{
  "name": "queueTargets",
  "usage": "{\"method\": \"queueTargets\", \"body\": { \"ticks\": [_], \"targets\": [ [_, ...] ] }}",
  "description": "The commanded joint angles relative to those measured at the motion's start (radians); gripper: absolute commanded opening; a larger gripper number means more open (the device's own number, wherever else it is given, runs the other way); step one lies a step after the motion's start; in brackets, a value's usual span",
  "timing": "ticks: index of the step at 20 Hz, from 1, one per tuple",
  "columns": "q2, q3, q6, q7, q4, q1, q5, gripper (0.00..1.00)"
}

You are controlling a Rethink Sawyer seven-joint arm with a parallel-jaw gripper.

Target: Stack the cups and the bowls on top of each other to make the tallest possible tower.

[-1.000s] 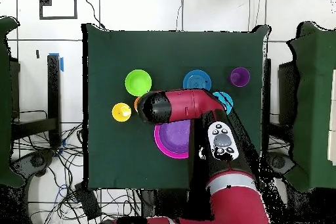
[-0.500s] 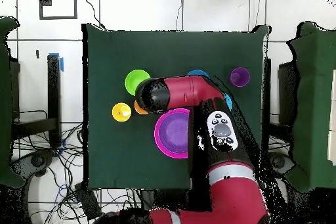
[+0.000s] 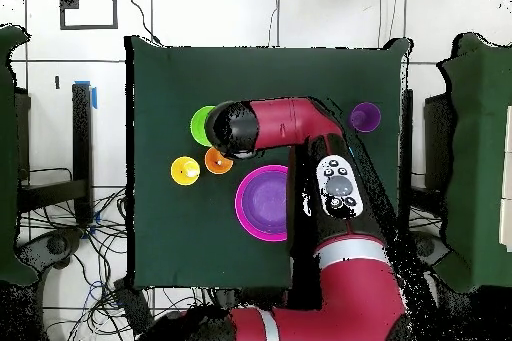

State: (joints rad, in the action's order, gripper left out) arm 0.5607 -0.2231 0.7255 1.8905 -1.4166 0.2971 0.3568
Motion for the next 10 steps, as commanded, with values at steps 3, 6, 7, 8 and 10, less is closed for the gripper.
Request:
{"method": "queueTargets", "body": {
  "ticks": [3,6,7,8,10],
  "targets": [
    [-0.031,-0.1,0.219,-0.133,0.133,-0.01,-0.016,1.0],
    [-0.034,-0.113,0.257,-0.147,0.162,-0.003,-0.018,1.0],
    [-0.04,-0.118,0.26,-0.151,0.17,0.0,-0.017,1.0],
    [-0.045,-0.123,0.263,-0.155,0.178,0.004,-0.015,1.0],
    [-0.064,-0.133,0.246,-0.17,0.183,0.02,-0.011,1.0]
  ]
}}
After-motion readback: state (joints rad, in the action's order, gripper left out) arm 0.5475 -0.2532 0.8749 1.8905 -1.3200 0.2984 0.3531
